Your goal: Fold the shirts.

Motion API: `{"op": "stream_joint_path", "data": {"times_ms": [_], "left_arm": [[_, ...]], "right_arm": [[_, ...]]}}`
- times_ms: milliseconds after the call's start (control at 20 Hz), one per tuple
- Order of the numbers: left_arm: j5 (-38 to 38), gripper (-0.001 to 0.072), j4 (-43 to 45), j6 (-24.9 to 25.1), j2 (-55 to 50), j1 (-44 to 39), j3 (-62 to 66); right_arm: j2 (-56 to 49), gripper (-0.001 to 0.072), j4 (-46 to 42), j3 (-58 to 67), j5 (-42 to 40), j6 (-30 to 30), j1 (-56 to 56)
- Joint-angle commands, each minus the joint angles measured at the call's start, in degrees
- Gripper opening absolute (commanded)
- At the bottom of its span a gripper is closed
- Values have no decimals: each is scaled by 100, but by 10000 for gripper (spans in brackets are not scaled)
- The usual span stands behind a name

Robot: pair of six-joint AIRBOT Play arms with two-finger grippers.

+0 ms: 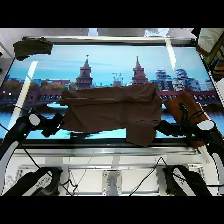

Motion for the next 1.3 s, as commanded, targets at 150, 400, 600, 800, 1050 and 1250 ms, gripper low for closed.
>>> {"op": "stream_joint_path", "data": {"times_ms": [150, 400, 600, 800, 1050, 1250], "left_arm": [[57, 164, -50, 33, -144, 7, -4], [-210, 9, -275, 579, -9, 4, 28], [-1021, 9, -199, 1102, 1338, 4, 59], [-2037, 9, 68, 778, 3770, 4, 63], [-2667, 9, 358, -269, 5943, 4, 79], [-2420, 8, 50, 9, 5910, 4, 256]], "right_arm": [[2, 28, 72, 7, -9, -4, 4], [101, 27, 258, 9, 28, -4, 2], [848, 27, 142, 236, 525, 356, -2], [2028, 27, -120, 706, 1156, 1102, -2], [2809, 26, -560, 881, 1456, 1655, 0], [2804, 26, -586, 881, 1412, 1650, 4]]}}
